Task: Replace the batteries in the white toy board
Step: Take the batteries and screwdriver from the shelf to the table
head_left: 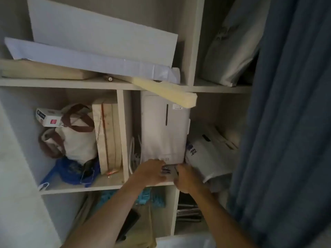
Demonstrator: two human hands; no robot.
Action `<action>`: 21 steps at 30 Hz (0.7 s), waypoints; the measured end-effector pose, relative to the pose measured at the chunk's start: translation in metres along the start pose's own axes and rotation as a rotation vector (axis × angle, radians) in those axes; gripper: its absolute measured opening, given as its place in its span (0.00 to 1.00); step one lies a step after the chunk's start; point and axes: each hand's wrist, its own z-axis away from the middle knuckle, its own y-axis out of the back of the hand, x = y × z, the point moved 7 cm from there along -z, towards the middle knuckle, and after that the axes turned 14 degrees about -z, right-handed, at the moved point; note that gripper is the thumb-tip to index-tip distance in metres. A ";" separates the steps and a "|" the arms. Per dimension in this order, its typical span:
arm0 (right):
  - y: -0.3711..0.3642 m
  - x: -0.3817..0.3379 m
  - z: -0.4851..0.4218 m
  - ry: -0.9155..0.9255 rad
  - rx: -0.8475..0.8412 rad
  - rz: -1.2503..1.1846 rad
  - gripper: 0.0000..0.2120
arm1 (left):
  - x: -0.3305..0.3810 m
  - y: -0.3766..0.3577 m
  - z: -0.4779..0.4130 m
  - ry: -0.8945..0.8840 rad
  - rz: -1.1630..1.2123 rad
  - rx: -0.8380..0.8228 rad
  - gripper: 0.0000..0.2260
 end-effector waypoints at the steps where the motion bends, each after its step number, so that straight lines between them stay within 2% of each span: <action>1: -0.003 0.003 -0.005 -0.016 0.012 0.023 0.09 | 0.000 -0.003 -0.008 0.000 -0.036 0.007 0.24; 6: -0.014 0.014 -0.033 -0.092 0.030 0.096 0.05 | 0.000 -0.022 -0.036 -0.015 -0.119 -0.004 0.17; 13: -0.026 0.026 -0.044 -0.105 0.089 0.083 0.07 | 0.006 -0.032 -0.054 -0.037 -0.185 0.018 0.14; 17: -0.025 0.028 -0.039 -0.107 0.164 -0.081 0.03 | 0.013 -0.038 -0.055 -0.024 -0.327 0.045 0.12; 19: -0.021 0.029 -0.035 -0.053 0.223 -0.255 0.09 | 0.013 -0.037 -0.054 -0.006 -0.352 0.058 0.11; 21: -0.014 0.029 -0.028 -0.014 0.242 -0.438 0.11 | 0.009 -0.035 -0.052 0.036 -0.270 0.087 0.11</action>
